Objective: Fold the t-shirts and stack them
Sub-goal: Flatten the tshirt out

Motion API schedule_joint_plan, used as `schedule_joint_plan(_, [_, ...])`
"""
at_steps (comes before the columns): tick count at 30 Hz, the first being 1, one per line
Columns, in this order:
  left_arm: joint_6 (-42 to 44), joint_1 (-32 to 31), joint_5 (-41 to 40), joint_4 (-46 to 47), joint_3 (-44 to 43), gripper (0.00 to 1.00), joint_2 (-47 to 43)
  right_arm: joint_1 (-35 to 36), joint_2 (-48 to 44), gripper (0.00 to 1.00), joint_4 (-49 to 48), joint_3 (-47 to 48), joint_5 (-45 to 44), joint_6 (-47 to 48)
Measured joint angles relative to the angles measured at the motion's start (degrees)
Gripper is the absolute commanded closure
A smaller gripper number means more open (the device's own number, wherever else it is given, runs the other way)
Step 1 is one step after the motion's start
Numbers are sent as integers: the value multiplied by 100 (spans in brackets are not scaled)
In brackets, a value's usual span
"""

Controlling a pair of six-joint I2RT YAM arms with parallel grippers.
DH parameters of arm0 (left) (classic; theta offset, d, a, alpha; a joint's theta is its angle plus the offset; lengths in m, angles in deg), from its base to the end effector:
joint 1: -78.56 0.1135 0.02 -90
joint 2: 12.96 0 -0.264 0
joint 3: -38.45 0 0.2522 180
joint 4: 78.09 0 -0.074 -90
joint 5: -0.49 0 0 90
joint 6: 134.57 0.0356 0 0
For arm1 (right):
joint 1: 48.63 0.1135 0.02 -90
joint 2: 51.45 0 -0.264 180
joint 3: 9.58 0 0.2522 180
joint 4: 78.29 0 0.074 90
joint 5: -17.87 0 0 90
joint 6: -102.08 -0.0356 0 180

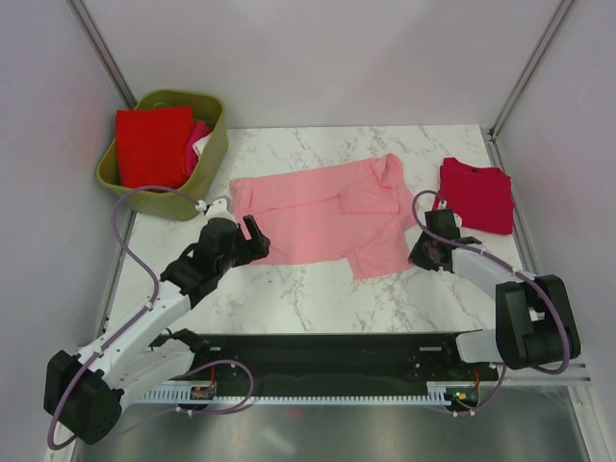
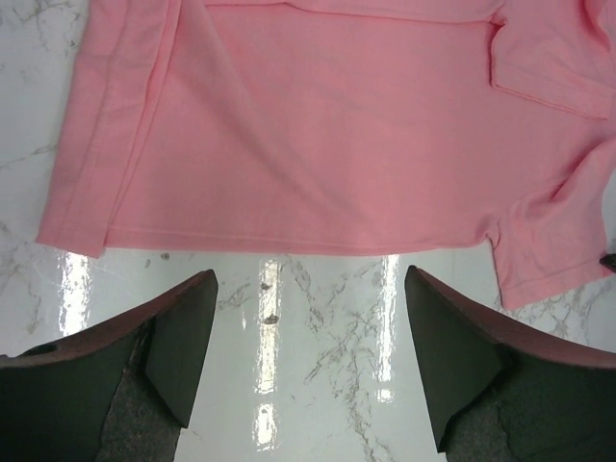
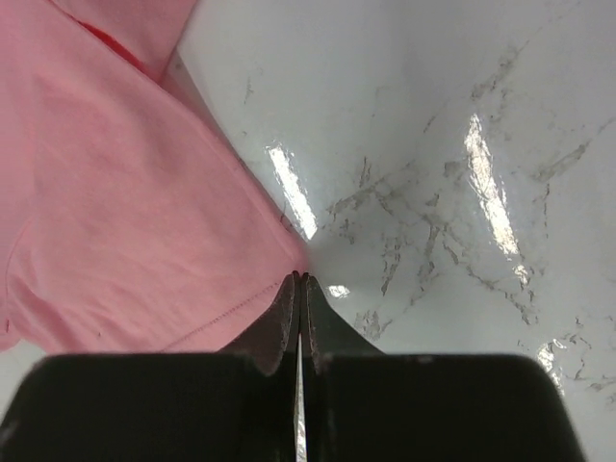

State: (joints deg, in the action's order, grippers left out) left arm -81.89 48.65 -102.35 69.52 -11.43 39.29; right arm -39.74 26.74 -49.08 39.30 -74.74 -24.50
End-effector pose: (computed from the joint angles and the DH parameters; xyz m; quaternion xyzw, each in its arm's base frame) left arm 0.1770 -0.0927 0.2498 -0.1086 0.8753 -0.1725 0.4385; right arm 0.2404 0.0360 0.1550 0.2363 0.9328 0.0846 0.2586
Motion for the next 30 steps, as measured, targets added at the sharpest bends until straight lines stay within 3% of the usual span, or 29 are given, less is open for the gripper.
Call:
schedule_joint_plan(7, [-4, 125, -120, -146, -2, 14, 98, -103, -1086, 100, 584, 20, -146, -79])
schedule_joint_plan(16, [26, 125, -560, -544, -219, 21, 1023, -660, -2728, 100, 1635, 417, -1106, -162])
schedule_joint_plan(23, [345, 55, -522, -619, -474, 21, 1591, -763, -2750, 100, 1803, 52, -1008, -245])
schedule_joint_plan(30, [485, -809, -586, -761, -684, 27, 1832, -763, -2437, 100, 1631, -245, -678, -240])
